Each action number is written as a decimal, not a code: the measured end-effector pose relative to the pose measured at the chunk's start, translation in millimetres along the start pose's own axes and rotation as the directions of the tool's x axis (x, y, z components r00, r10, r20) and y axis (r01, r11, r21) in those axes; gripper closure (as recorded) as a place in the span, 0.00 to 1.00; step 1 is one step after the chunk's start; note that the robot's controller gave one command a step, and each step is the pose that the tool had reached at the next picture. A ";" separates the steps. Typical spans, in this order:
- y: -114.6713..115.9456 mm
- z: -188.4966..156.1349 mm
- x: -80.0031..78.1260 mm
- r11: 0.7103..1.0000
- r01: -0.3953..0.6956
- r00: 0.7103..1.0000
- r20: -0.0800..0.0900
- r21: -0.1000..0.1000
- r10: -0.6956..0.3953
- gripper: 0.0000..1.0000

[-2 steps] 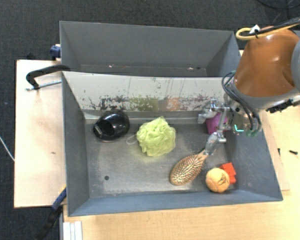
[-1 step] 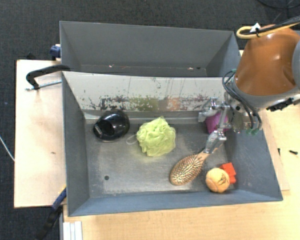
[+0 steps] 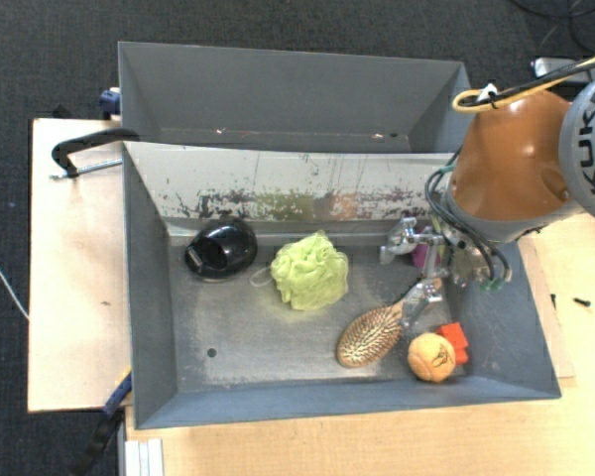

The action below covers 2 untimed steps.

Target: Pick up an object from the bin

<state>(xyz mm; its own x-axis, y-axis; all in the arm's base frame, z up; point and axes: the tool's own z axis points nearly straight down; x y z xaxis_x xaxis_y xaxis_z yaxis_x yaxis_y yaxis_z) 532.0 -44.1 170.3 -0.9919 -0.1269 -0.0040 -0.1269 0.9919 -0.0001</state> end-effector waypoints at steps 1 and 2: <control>13.4 14.0 3.8 0.938 0.347 0.938 -0.001 -0.002 -0.347 0.00; 3.7 36.0 15.9 0.908 0.419 0.908 -0.002 -0.002 -0.419 0.00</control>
Offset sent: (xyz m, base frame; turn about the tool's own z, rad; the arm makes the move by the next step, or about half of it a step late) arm -0.0215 -0.0046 -0.0464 -0.4620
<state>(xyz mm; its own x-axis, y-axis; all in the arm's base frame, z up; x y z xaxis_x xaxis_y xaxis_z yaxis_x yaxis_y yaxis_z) 516.0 -42.4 134.2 -0.8473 -0.5310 -0.0015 -0.5310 0.8473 0.0001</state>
